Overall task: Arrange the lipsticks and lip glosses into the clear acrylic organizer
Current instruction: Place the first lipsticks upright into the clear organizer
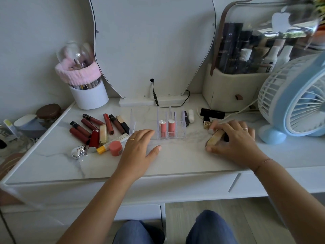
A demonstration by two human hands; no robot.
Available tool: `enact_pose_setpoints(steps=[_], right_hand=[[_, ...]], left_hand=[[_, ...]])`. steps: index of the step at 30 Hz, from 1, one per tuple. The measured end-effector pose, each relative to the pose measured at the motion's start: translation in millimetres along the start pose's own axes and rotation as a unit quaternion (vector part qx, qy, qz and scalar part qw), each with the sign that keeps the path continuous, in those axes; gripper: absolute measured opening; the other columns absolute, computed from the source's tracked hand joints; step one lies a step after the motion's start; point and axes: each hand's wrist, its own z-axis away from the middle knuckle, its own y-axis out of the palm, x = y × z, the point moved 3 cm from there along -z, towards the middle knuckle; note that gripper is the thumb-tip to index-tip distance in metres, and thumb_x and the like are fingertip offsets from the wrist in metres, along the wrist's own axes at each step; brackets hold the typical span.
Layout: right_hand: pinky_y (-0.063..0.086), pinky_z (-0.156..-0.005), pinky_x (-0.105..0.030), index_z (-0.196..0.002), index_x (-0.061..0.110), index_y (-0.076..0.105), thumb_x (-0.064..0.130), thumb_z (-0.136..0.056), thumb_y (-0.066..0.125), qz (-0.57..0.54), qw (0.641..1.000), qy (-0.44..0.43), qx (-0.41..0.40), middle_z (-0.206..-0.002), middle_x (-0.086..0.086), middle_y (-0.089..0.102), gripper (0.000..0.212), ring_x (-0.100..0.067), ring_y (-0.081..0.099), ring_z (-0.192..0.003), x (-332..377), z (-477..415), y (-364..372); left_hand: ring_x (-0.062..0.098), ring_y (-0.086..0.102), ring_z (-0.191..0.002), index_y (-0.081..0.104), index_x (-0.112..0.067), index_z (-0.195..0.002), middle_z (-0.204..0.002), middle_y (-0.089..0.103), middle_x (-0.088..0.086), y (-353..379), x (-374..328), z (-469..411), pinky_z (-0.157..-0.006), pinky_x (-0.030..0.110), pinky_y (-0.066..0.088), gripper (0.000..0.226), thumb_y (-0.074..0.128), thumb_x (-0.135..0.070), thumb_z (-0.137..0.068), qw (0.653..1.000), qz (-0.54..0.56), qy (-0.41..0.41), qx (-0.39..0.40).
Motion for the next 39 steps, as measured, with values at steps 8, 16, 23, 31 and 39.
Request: enact_pose_setpoints(steps=[8, 16, 23, 31, 39], right_hand=[[0.015, -0.088, -0.028, -0.112, 0.04, 0.055, 0.09, -0.045, 0.041, 0.001, 1.0, -0.01, -0.015, -0.104, 0.013, 0.038, 0.085, -0.022, 0.036, -0.116, 11.7, -1.9, 1.1], [0.02, -0.099, -0.033, -0.123, 0.041, 0.055, 0.084, -0.053, 0.049, -0.006, 0.998, -0.058, 0.011, -0.125, 0.011, 0.043, 0.083, -0.017, 0.031, -0.122, 18.7, -3.6, -2.7], [0.013, -0.097, -0.027, -0.117, 0.046, 0.06, 0.054, -0.068, 0.073, -0.03, 0.987, -0.131, 0.093, -0.127, 0.013, 0.042, 0.051, -0.006, 0.025, -0.12, 21.8, -10.4, -8.8], [0.015, -0.098, -0.027, -0.1, 0.038, 0.071, 0.04, -0.072, 0.076, -0.021, 0.982, -0.148, 0.114, -0.122, 0.013, 0.05, 0.028, -0.012, 0.035, -0.121, 32.5, -28.2, -14.0], [0.043, -0.072, -0.02, -0.088, 0.028, 0.072, 0.034, -0.076, 0.072, -0.203, 0.975, -0.091, -0.011, -0.087, 0.008, 0.062, 0.013, -0.01, 0.057, -0.083, 44.3, -40.1, -33.5]], left_hand=[[0.02, 0.039, -0.128, 0.046, -0.013, -0.133, -0.136, 0.048, 0.002, -0.2, 0.6, -0.3, -0.107, 0.03, 0.027, 0.051, 0.057, -0.035, -0.089, 1.0, 0.001, 0.001, -0.003], [0.018, 0.037, -0.129, 0.043, -0.016, -0.135, -0.138, 0.046, -0.001, 1.5, 2.6, 0.1, -0.108, 0.029, 0.026, 0.052, 0.054, -0.039, -0.089, 1.0, -0.001, -0.003, 0.0], [0.018, 0.036, -0.129, 0.043, -0.016, -0.135, -0.138, 0.046, -0.001, 1.1, 1.8, -0.2, -0.107, 0.027, 0.024, 0.053, 0.054, -0.038, -0.089, 1.0, 0.001, -0.003, -0.002], [0.016, 0.035, -0.13, 0.043, -0.016, -0.136, -0.138, 0.045, -0.002, 1.0, 1.7, -0.3, -0.107, 0.023, 0.022, 0.053, 0.054, -0.038, -0.089, 1.0, 0.001, -0.004, -0.002], [0.014, 0.034, -0.13, 0.041, -0.018, -0.137, -0.139, 0.044, -0.003, 1.8, 3.1, -0.6, -0.106, 0.023, 0.021, 0.053, 0.053, -0.04, -0.089, 1.0, -0.003, -0.001, -0.005]])
